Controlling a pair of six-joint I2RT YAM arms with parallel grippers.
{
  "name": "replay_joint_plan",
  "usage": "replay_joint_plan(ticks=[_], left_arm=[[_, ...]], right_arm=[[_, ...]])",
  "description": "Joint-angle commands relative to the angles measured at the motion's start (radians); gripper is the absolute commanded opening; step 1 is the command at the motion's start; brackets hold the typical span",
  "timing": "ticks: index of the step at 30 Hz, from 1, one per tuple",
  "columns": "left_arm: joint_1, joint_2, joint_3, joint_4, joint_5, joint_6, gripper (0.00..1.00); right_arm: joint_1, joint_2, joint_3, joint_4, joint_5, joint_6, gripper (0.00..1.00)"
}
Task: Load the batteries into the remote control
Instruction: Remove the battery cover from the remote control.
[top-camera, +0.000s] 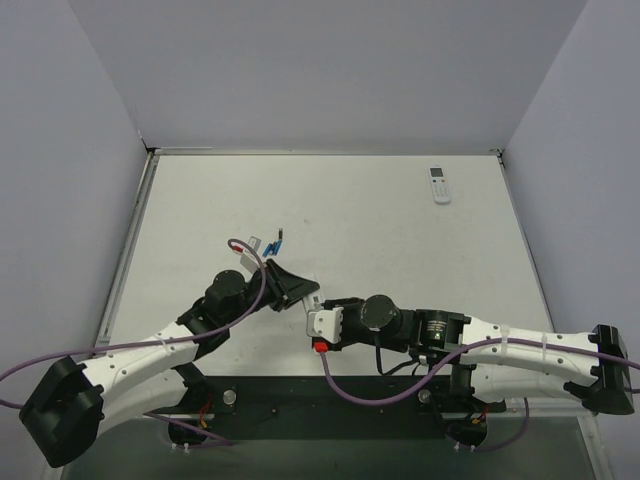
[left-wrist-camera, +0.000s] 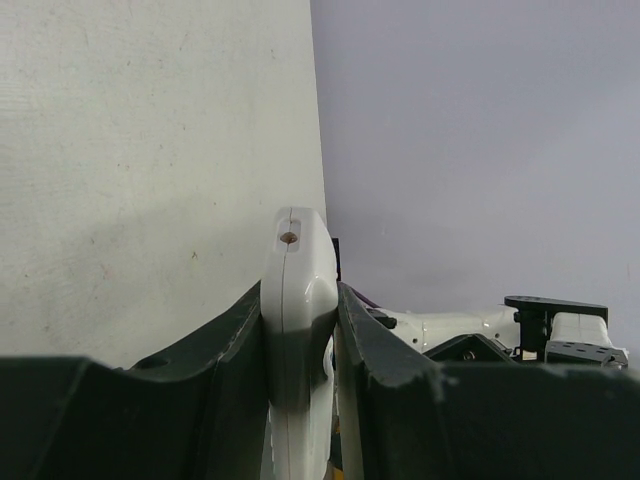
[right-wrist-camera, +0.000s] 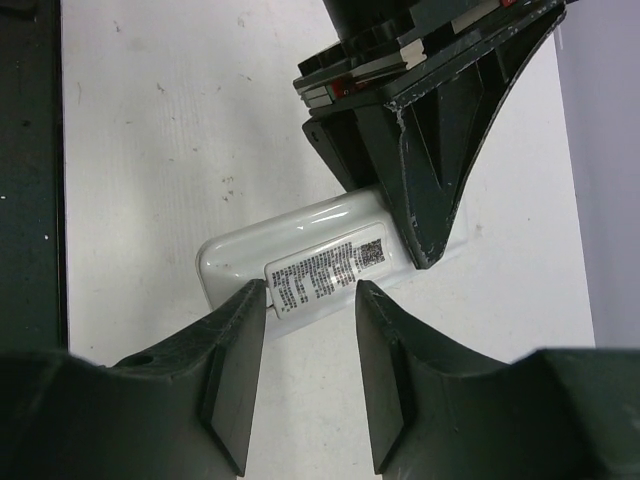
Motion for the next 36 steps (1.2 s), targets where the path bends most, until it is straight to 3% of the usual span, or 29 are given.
replay_joint_plan(ticks=[1,11,36], left_arm=[[-0.039,-0.023,0.095,0.038,0.205,-0.029,0.00],[-0.034,-0.087,0.195,-0.366,0.044,0.187,0.00],[-0.043,0.003,0.196,-0.397,0.030,0.255,0.00]], right_arm=[[-0.023,0.030,-0.003,0.162,0.193,-0.087,0.35],[-0.021,0.034,0.014,0.176,0.181,-0.080,0.32],[-0.106,0.122,0.014,0.298,0.199,-0.055,0.24]])
